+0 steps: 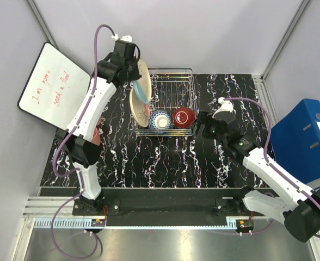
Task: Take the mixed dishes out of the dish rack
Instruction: Pick up the plate from the dish rack.
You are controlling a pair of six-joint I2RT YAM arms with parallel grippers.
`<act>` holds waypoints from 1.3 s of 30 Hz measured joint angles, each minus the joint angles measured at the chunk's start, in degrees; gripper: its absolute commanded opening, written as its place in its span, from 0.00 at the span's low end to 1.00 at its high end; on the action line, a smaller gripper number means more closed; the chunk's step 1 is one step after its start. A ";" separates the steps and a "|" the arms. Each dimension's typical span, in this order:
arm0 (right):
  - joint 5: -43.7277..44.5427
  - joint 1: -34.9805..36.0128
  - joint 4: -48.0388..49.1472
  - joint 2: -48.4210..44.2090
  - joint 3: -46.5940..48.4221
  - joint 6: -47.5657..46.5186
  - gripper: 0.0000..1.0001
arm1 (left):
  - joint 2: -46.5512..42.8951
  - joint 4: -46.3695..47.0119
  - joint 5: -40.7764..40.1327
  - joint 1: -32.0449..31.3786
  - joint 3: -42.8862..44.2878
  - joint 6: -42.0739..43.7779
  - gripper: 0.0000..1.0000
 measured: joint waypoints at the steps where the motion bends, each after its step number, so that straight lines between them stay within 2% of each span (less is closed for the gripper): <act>1: 0.04 0.00 -0.07 -0.11 0.20 0.02 0.96 | -0.26 -0.02 0.33 0.17 0.72 -0.07 0.00; 6: 1.09 0.00 -0.46 -0.76 1.09 0.26 0.97 | -2.75 0.44 4.90 0.96 0.66 -1.51 0.00; 14: 1.49 -0.96 -0.13 -6.19 2.80 1.51 1.00 | -18.10 11.58 23.15 3.17 -16.26 -8.85 0.00; 18: 0.55 -3.41 0.79 -10.78 4.02 2.56 1.00 | -25.62 23.17 33.03 4.15 -26.38 -14.45 0.00; 23: -2.38 -6.54 2.27 -16.35 4.17 4.39 1.00 | -34.71 45.94 45.64 5.64 -47.12 -25.11 0.00; 26: -4.68 -7.67 3.30 -17.86 4.28 5.53 1.00 | -36.87 56.52 50.58 6.16 -57.48 -30.56 0.00; 29: -7.48 -7.82 4.37 -17.70 4.59 6.78 1.00 | -37.07 62.40 53.07 6.38 -63.71 -34.10 0.00; 32: -10.95 -7.82 6.12 -15.52 4.92 8.15 1.00 | -37.07 65.42 54.53 6.54 -66.51 -36.57 0.00; 39: -18.27 -7.82 14.10 -7.96 2.91 11.82 0.98 | -38.56 74.16 57.02 6.60 -66.58 -40.72 0.00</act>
